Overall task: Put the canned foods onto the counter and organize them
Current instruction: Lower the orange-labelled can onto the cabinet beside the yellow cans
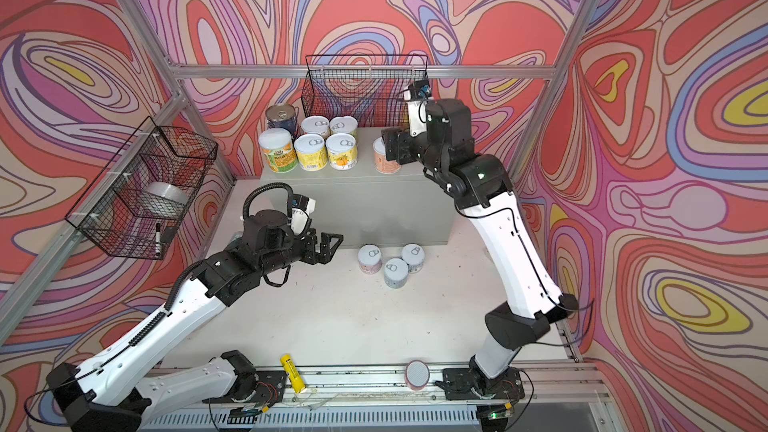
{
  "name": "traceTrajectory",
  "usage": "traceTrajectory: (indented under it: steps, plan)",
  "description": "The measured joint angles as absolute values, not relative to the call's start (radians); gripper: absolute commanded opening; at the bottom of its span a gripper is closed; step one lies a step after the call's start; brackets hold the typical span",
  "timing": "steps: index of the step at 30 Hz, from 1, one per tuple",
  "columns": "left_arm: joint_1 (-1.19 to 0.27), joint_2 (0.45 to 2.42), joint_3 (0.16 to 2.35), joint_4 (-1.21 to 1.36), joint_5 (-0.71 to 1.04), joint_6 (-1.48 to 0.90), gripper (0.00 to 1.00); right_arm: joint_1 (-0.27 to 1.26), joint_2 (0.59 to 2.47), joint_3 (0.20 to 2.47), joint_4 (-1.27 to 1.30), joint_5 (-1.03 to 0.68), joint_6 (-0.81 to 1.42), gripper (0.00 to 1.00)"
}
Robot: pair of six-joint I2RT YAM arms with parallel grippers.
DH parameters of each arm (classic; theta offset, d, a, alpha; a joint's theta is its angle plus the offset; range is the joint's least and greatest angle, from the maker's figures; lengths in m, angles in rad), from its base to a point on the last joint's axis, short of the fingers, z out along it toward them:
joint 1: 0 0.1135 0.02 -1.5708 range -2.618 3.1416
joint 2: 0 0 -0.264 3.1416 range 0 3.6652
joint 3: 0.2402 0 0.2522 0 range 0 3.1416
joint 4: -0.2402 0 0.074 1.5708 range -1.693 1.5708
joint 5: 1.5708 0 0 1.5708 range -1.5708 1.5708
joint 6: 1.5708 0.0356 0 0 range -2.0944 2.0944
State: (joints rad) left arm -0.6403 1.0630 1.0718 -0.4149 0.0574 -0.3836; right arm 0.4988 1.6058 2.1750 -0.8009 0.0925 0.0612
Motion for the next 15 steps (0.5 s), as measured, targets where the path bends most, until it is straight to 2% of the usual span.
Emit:
traceTrajectory:
  steps: [5, 15]
  plan:
    - [-0.640, 1.001, 1.037, -0.337, 0.056, -0.363, 0.93, 0.498, 1.451, 1.934, -0.706, 0.080, 0.067, 0.87]
    - [-0.640, 1.016, 1.074, -0.230, 0.059, -0.329, 0.93, 0.498, 1.356, 1.647, -0.587, 0.088, 0.075, 0.81]
